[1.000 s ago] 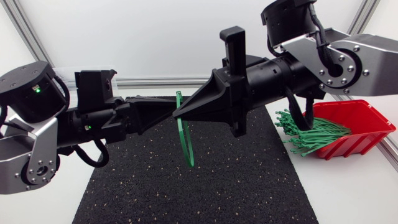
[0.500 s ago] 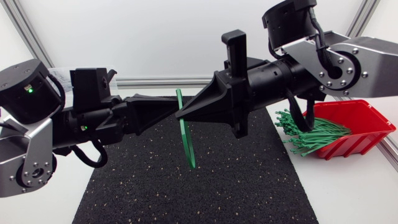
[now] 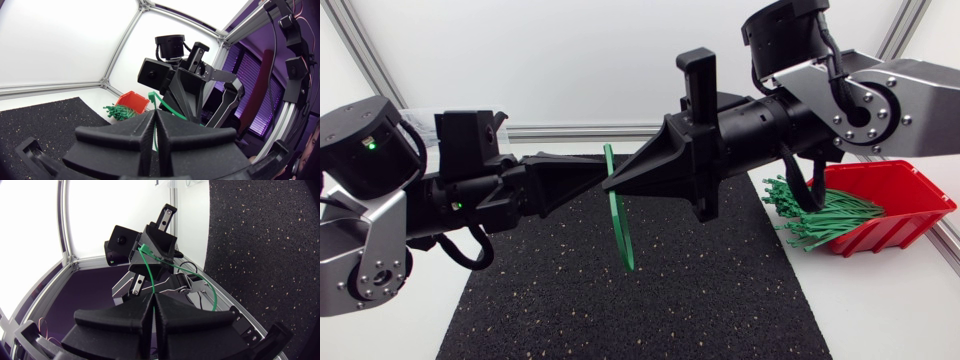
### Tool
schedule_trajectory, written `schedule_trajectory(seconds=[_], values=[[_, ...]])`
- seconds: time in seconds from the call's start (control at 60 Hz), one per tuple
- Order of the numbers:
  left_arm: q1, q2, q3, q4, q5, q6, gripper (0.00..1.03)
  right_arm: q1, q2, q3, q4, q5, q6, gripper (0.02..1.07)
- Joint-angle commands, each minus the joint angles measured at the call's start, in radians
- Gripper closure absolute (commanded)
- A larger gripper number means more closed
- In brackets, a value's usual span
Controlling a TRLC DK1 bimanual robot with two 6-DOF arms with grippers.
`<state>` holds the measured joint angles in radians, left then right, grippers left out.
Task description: Take a green cable tie from the red box, thread the tail through the head to close it, then place it in the transparent bin on the left.
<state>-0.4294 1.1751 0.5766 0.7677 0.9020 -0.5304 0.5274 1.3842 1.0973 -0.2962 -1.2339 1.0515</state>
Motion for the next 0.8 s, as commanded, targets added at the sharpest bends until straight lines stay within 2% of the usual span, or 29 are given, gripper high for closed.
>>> schedule_trajectory(seconds=[0.0,0.483,0.783], values=[[0.008,0.024,0.017,0.010,-0.005,-0.017,0.99,0.000,0.007,-0.027,-0.001,0.001,0.010,1.01],[0.017,0.038,0.028,0.008,-0.005,-0.019,0.99,0.002,-0.002,-0.027,0.000,0.001,0.010,1.01],[-0.008,0.038,-0.003,0.007,-0.005,-0.020,0.99,0.002,-0.011,-0.030,0.005,0.002,0.008,1.01]])
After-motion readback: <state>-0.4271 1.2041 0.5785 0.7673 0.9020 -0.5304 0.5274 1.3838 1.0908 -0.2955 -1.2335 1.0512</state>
